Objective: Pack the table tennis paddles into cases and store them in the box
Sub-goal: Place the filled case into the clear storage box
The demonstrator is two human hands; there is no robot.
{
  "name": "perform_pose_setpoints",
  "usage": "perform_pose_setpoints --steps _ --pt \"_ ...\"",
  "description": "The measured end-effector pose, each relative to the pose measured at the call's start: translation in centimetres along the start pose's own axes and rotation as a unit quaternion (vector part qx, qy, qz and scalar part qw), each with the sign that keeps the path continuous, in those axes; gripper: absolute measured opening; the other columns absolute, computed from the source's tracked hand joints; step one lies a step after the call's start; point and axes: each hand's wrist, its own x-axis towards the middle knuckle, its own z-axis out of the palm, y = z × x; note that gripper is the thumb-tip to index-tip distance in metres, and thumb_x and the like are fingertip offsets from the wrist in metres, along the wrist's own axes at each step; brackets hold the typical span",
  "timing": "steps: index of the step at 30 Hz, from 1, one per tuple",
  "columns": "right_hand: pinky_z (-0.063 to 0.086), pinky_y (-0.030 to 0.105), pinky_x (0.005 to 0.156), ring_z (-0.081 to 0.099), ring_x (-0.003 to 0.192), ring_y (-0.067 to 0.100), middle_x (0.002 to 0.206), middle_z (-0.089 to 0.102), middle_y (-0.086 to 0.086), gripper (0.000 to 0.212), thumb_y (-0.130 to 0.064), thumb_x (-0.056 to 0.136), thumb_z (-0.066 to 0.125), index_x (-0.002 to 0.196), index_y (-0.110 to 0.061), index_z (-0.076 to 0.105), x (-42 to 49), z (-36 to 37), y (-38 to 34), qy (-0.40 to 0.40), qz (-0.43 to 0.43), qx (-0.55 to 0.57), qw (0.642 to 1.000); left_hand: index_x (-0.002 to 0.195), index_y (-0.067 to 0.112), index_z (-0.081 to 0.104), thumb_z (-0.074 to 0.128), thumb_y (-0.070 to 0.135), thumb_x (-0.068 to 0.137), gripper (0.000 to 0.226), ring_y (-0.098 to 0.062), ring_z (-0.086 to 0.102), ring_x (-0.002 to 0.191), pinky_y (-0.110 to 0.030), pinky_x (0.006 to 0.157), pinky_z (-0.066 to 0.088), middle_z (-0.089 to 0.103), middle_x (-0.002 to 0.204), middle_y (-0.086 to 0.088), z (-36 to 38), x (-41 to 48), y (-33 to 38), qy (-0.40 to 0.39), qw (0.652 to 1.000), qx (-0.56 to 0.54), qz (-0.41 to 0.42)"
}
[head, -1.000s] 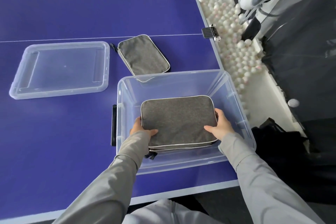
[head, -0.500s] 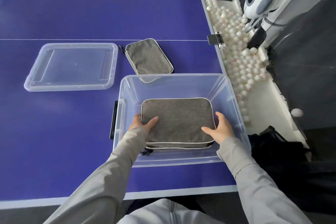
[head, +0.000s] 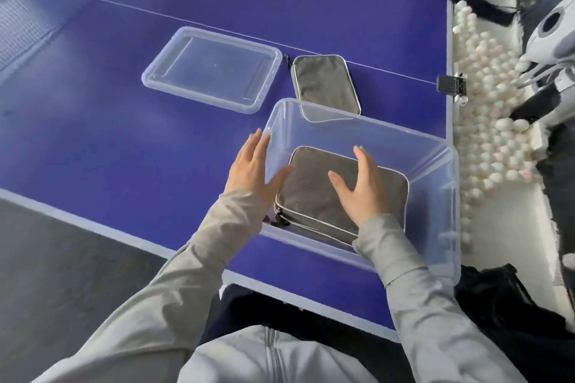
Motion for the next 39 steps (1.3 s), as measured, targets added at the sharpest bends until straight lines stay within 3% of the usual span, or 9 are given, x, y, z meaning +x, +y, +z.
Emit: perform_pose_setpoints --steps 6,10,15,18,21,25,27,33,39 --pt "0.011 0.021 0.113 0.018 0.145 0.021 0.156 0.023 0.012 0.066 -0.023 0.092 0.059 0.146 -0.004 0.027 -1.0 5.3 -5.7 -0.110 -0.092 -0.017 0.990 0.147 0.011 0.026 0.056 0.044 0.089 0.073 -0.020 0.014 0.146 -0.034 0.114 0.018 0.019 0.157 -0.005 -3.7 -3.4 -8.5 0.047 0.990 0.081 -0.105" --pt "0.016 0.030 0.117 0.019 0.145 0.022 0.155 0.024 0.011 0.064 -0.026 0.093 0.057 0.145 -0.005 0.028 -3.1 10.2 -10.3 -0.163 -0.170 -0.076 0.969 0.148 0.011 0.023 0.052 0.048 0.090 0.074 -0.019 0.012 0.146 -0.034 0.114 0.019 0.017 0.158 -0.004 -5.3 -7.2 -15.6 0.014 0.976 0.104 -0.189" --pt "0.028 0.034 0.112 0.030 0.137 0.023 0.147 0.037 0.009 0.057 -0.027 0.093 0.055 0.143 -0.008 0.035 -8.5 18.5 -16.7 -0.225 -0.247 -0.079 0.939 0.148 0.011 0.022 0.049 0.049 0.091 0.073 -0.020 0.013 0.146 -0.034 0.115 0.018 0.018 0.157 -0.005 -6.9 -13.7 -23.3 -0.046 0.958 0.111 -0.261" --pt "0.025 0.033 0.113 0.029 0.138 0.022 0.149 0.034 0.007 0.058 -0.030 0.094 0.053 0.145 -0.010 0.031 -12.5 24.6 -18.9 -0.321 -0.288 -0.133 0.892 0.149 0.011 0.018 0.045 0.051 0.092 0.075 -0.019 0.014 0.145 -0.034 0.116 0.017 0.016 0.158 -0.005 -8.2 -18.3 -28.0 -0.092 0.935 0.122 -0.321" --pt "0.023 0.035 0.114 0.025 0.140 0.021 0.152 0.028 0.005 0.060 -0.034 0.096 0.048 0.147 -0.014 0.025 -15.7 30.3 -19.5 -0.420 -0.304 -0.237 0.822 0.149 0.012 0.014 0.043 0.052 0.092 0.076 -0.019 0.013 0.146 -0.036 0.117 0.016 0.014 0.158 -0.005 -10.0 -22.9 -32.8 -0.114 0.905 0.100 -0.398" --pt "0.027 0.039 0.113 0.026 0.140 0.025 0.153 0.026 0.006 0.057 -0.033 0.098 0.044 0.147 -0.015 0.023 -18.3 35.5 -18.3 -0.518 -0.282 -0.397 0.704 0.149 0.013 0.017 0.043 0.054 0.092 0.074 -0.019 0.015 0.145 -0.036 0.116 0.019 0.016 0.158 -0.004 -12.1 -29.7 -38.2 -0.101 0.859 0.068 -0.496" --pt "0.028 0.040 0.111 0.028 0.139 0.026 0.152 0.029 0.007 0.055 -0.034 0.098 0.044 0.146 -0.015 0.025 -18.9 37.2 -17.7 -0.535 -0.254 -0.446 0.671 0.149 0.015 0.018 0.043 0.055 0.091 0.074 -0.018 0.016 0.145 -0.036 0.116 0.021 0.016 0.158 -0.003 -13.1 -32.7 -40.2 -0.094 0.835 0.050 -0.540" --pt "0.028 0.042 0.108 0.031 0.138 0.026 0.151 0.031 0.006 0.054 -0.037 0.097 0.043 0.146 -0.018 0.028 -19.4 41.4 -19.2 -0.542 -0.255 -0.481 0.640 0.149 0.014 0.019 0.043 0.054 0.092 0.074 -0.020 0.018 0.144 -0.036 0.114 0.022 0.017 0.157 -0.004 -14.6 -40.3 -43.4 -0.042 0.762 -0.017 -0.646" --pt "0.032 0.041 0.105 0.036 0.134 0.027 0.147 0.038 0.006 0.053 -0.039 0.096 0.045 0.143 -0.019 0.032 -18.9 46.5 -24.0 -0.539 -0.279 -0.464 0.644 0.147 0.016 0.022 0.044 0.055 0.091 0.072 -0.018 0.020 0.144 -0.034 0.113 0.023 0.021 0.157 -0.003 -14.5 -43.5 -44.0 -0.014 0.709 -0.048 -0.704"
